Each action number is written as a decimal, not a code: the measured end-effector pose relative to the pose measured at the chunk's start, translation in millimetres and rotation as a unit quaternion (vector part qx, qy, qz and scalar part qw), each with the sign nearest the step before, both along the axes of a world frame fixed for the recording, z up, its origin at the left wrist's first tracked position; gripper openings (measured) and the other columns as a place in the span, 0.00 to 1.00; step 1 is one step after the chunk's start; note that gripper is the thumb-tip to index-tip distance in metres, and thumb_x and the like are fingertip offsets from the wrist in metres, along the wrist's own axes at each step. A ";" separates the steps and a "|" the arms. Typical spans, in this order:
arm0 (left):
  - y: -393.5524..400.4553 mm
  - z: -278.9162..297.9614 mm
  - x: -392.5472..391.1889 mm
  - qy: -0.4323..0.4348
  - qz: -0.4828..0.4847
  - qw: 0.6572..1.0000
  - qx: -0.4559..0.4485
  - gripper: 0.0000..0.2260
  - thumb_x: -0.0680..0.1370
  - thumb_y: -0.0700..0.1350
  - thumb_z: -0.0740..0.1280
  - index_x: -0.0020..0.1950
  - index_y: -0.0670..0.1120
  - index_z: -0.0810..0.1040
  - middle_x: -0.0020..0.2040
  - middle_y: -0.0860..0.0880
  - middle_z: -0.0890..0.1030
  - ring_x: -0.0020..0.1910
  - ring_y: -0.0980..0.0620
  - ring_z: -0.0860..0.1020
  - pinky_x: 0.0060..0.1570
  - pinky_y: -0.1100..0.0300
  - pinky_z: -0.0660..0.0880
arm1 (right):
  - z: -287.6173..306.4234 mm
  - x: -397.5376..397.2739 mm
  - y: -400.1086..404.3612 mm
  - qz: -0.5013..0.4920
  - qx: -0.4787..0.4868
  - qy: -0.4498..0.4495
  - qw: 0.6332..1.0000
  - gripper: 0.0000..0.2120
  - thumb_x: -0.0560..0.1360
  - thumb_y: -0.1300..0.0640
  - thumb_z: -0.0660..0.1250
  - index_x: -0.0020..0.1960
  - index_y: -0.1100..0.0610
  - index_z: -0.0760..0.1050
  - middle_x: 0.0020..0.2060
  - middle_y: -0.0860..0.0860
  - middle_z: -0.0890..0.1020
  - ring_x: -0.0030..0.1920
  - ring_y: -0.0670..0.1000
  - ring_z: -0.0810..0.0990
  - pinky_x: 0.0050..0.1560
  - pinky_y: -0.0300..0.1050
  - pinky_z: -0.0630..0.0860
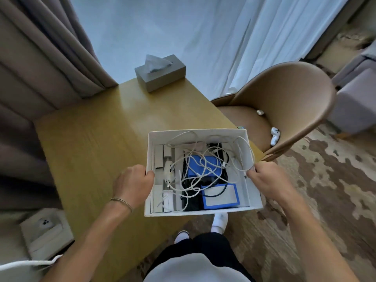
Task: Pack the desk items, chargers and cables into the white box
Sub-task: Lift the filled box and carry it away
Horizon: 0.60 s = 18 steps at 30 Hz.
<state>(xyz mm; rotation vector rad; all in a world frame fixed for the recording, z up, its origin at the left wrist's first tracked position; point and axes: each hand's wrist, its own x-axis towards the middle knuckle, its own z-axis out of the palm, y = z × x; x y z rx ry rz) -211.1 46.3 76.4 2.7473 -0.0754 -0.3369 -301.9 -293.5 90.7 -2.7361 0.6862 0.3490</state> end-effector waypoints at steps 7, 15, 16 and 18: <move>-55.9 11.1 -17.6 0.005 -0.144 0.990 -0.003 0.21 0.78 0.48 0.63 0.27 0.46 0.61 0.24 0.49 0.64 0.24 0.49 0.61 0.27 0.59 0.57 | 19.0 -108.0 -18.6 -0.141 0.003 -0.015 0.990 0.19 0.78 0.54 0.61 0.30 0.59 0.66 0.28 0.54 0.75 0.28 0.53 0.69 0.29 0.47 0.63; -138.4 14.7 -81.9 0.036 -0.295 0.953 -0.057 0.19 0.78 0.45 0.63 0.27 0.45 0.63 0.24 0.49 0.65 0.24 0.50 0.61 0.27 0.58 0.59 | 22.5 -258.9 -24.8 -0.301 -0.015 0.003 0.953 0.17 0.77 0.54 0.61 0.31 0.56 0.64 0.27 0.52 0.71 0.27 0.51 0.65 0.30 0.45 0.62; -148.0 15.1 -94.9 0.026 -0.315 0.947 -0.051 0.20 0.77 0.46 0.63 0.27 0.46 0.62 0.23 0.49 0.65 0.23 0.50 0.61 0.26 0.58 0.58 | 22.2 -280.6 -24.1 -0.320 -0.017 0.004 0.947 0.17 0.77 0.54 0.61 0.31 0.56 0.64 0.27 0.52 0.71 0.27 0.51 0.66 0.30 0.46 0.62; -166.7 15.4 -123.4 0.015 -0.350 0.936 -0.040 0.20 0.77 0.47 0.64 0.26 0.45 0.63 0.23 0.48 0.67 0.23 0.49 0.63 0.27 0.58 0.60 | 20.8 -326.3 -20.8 -0.356 -0.021 0.001 0.934 0.18 0.77 0.54 0.62 0.30 0.56 0.64 0.27 0.52 0.71 0.27 0.51 0.66 0.30 0.45 0.62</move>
